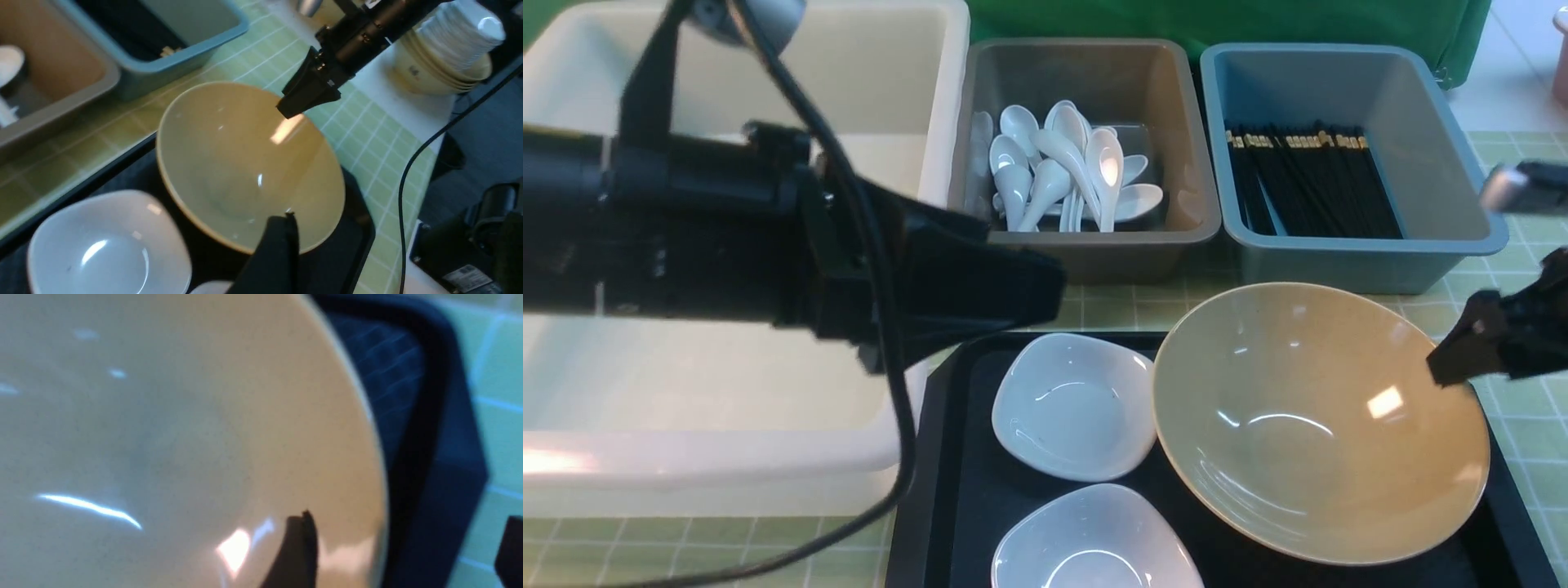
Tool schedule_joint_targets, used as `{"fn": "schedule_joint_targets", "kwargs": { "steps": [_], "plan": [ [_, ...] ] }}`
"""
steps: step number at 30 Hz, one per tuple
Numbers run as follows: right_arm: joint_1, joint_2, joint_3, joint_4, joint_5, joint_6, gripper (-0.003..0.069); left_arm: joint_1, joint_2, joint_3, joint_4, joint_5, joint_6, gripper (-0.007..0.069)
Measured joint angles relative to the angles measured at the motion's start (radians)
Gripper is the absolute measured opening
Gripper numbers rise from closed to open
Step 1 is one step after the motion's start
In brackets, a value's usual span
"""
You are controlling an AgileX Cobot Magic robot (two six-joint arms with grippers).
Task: On green table put chopsticks spoon bowls plates into blue grey white boxes.
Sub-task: 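Grasp the large bowl on the tray by its rim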
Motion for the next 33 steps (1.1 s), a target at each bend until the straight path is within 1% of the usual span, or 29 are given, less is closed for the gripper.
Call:
{"fn": "schedule_joint_targets", "kwargs": {
  "steps": [2,5,7,9,12,14,15,16,17,19,25,27,30,31,33],
  "plan": [
    [0.000,-0.071,0.000,-0.006,0.013,0.015,0.0638,-0.001,0.066,-0.033,0.007,0.014,-0.015,0.0664],
    [0.019,-0.180,0.000,-0.007,0.034,0.018,0.0633,-0.002,0.156,-0.136,0.128,0.057,-0.112,0.0664],
    [0.046,-0.264,0.000,-0.007,0.038,0.011,0.0619,-0.022,0.210,-0.230,0.242,0.083,-0.191,0.0664],
    [0.081,-0.349,0.000,-0.007,0.042,0.003,0.0598,-0.070,0.273,-0.346,0.362,0.095,-0.294,0.0664],
    [0.139,-0.460,0.000,-0.003,0.053,-0.012,0.0570,-0.185,0.379,-0.465,0.537,0.105,-0.420,0.0664],
    [0.166,-0.514,-0.001,-0.002,0.065,-0.017,0.0565,-0.251,0.467,-0.523,0.637,0.111,-0.481,0.0664],
    [0.171,-0.527,-0.001,-0.002,0.068,-0.017,0.0563,-0.270,0.504,-0.543,0.665,0.110,-0.497,0.0664],
    [0.174,-0.535,-0.001,-0.002,0.070,-0.017,0.0563,-0.274,0.513,-0.548,0.671,0.111,-0.507,0.0664],
    [0.182,-0.558,-0.001,-0.002,0.078,-0.017,0.0561,-0.295,0.576,-0.583,0.701,0.109,-0.535,0.0662],
    [0.186,-0.580,-0.001,-0.002,0.093,-0.017,0.0561,-0.299,0.652,-0.631,0.704,0.106,-0.554,0.0654],
    [0.191,-0.601,0.000,-0.003,0.119,-0.017,0.0561,-0.299,0.855,-0.797,0.680,0.098,-0.587,0.0586],
    [0.210,-0.606,0.000,-0.005,0.120,-0.017,0.0561,-0.299,0.908,-0.837,0.685,0.098,-0.611,0.0572],
    [0.259,-0.614,0.000,-0.007,0.126,-0.025,0.0561,-0.299,0.991,-0.885,0.673,0.105,-0.642,0.0573],
    [0.261,-0.615,0.000,-0.007,0.126,-0.024,0.0561,-0.299,0.995,-0.886,0.670,0.105,-0.643,0.0573],
    [0.281,-0.617,0.000,-0.010,0.127,-0.026,0.0561,-0.299,1.032,-0.893,0.631,0.107,-0.646,0.0573]
  ]
}}
